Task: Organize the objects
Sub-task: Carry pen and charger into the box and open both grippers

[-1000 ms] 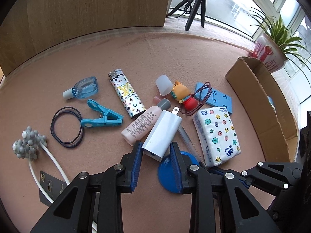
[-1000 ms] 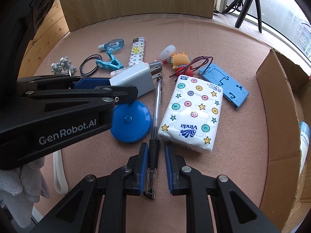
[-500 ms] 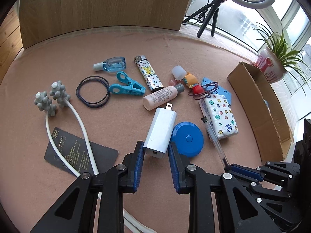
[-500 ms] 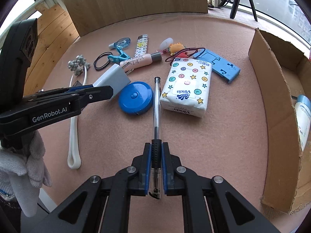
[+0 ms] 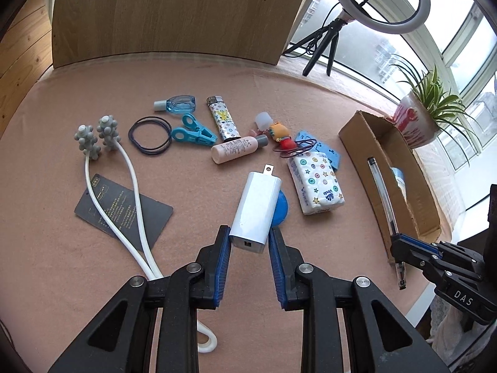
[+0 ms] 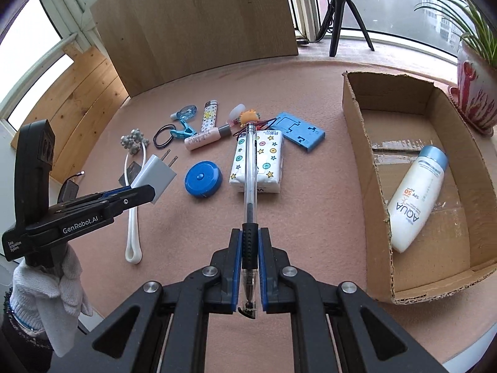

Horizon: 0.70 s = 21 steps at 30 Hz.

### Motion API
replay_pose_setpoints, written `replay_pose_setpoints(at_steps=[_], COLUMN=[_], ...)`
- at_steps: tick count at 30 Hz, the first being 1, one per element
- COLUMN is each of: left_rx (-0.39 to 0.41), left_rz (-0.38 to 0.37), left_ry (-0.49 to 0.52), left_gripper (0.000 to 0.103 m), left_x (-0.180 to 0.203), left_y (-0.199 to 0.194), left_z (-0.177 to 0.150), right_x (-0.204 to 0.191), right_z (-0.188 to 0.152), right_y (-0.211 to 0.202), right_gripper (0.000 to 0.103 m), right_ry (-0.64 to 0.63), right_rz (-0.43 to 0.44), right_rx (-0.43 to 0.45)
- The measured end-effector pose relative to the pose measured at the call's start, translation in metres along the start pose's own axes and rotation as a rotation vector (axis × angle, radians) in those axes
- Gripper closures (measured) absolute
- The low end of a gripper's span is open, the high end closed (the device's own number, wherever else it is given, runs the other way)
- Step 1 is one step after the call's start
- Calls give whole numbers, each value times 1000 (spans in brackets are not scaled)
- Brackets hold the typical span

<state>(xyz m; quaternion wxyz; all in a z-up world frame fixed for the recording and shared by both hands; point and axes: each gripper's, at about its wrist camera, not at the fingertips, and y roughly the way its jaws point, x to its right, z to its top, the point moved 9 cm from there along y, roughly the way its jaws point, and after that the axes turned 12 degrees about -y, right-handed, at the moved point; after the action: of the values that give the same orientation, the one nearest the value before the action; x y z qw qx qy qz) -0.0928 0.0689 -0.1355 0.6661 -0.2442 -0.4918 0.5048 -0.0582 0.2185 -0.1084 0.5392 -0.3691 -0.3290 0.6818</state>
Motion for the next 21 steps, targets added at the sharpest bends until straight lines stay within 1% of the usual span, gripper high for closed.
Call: replay_pose_setpoints(at_steps=[4,9,15,18,21], left_rx=[19,25,18,5,-3], left_rz=[-37,-94,-155,-175,-185], left_ry=[50,126,203,227,249], left_gripper=[76,76,76,76,76], left_x=[35,91,158,187,212], left_y=[-4,1,19,32,44], left_z=[6,13,13,9,8], right_x=[22,58,103,123,141], right_z=[-1,-7,-19,-26,-32], right_y=[-19,-41,-62,-68,-70], right_gripper=[94,94,94,94,94], right_ry=[24,73,142,170,207], right_rz=[-34,-93,-152,-178,-186], right_rx=[28,59,81,83,84])
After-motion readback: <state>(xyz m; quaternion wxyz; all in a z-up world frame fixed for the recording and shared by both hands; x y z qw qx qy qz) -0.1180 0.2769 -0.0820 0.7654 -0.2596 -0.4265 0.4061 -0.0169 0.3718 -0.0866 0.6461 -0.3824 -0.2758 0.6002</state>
